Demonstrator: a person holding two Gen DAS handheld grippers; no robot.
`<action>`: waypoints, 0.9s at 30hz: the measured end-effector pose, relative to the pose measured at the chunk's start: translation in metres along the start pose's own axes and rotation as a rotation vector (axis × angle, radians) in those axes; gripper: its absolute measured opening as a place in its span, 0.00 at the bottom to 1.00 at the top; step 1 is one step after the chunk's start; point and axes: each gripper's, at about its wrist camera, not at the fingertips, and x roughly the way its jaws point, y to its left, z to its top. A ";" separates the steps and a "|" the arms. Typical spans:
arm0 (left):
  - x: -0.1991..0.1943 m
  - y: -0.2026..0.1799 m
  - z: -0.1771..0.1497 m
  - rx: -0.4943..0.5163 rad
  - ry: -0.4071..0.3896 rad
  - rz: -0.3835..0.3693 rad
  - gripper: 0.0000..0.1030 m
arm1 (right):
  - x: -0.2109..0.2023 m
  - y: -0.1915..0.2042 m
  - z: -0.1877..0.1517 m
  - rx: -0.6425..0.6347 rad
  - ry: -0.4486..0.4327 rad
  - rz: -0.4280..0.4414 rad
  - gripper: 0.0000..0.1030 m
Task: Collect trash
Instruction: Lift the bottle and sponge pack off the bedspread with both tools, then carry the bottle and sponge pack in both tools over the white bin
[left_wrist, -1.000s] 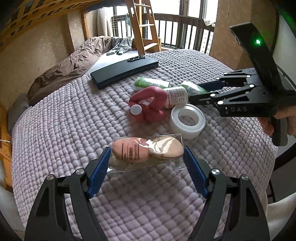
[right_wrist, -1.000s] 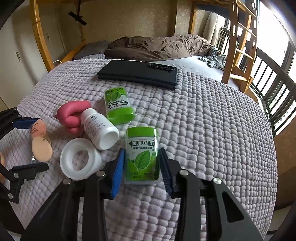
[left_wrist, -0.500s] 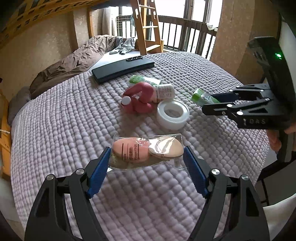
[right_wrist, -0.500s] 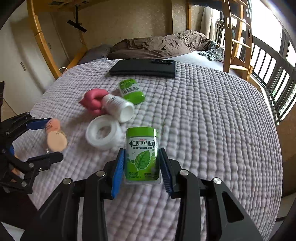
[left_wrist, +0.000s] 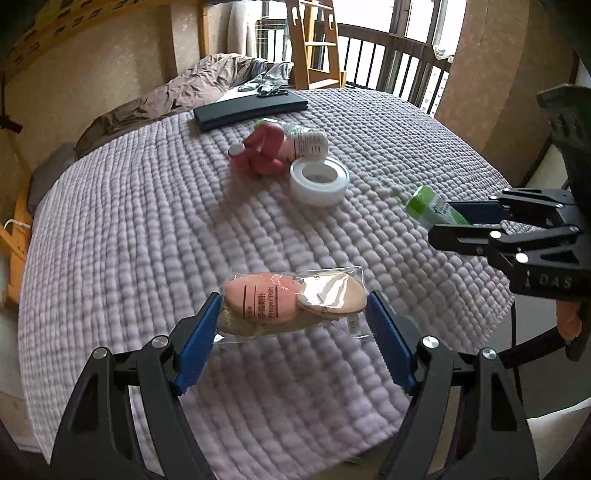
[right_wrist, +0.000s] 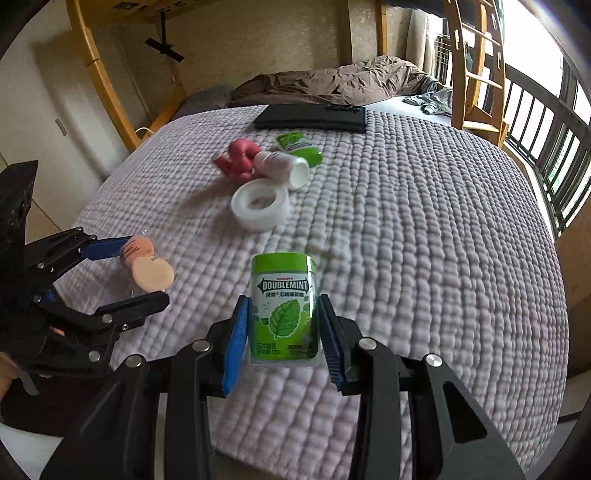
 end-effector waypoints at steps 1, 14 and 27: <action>-0.002 -0.001 -0.003 -0.003 0.003 0.002 0.77 | -0.002 0.002 -0.004 -0.001 0.002 0.002 0.36; -0.029 -0.024 -0.038 0.009 0.016 0.000 0.77 | -0.032 0.028 -0.047 -0.027 0.029 0.056 0.36; -0.055 -0.043 -0.066 0.043 0.028 -0.030 0.77 | -0.062 0.042 -0.085 -0.034 0.054 0.101 0.36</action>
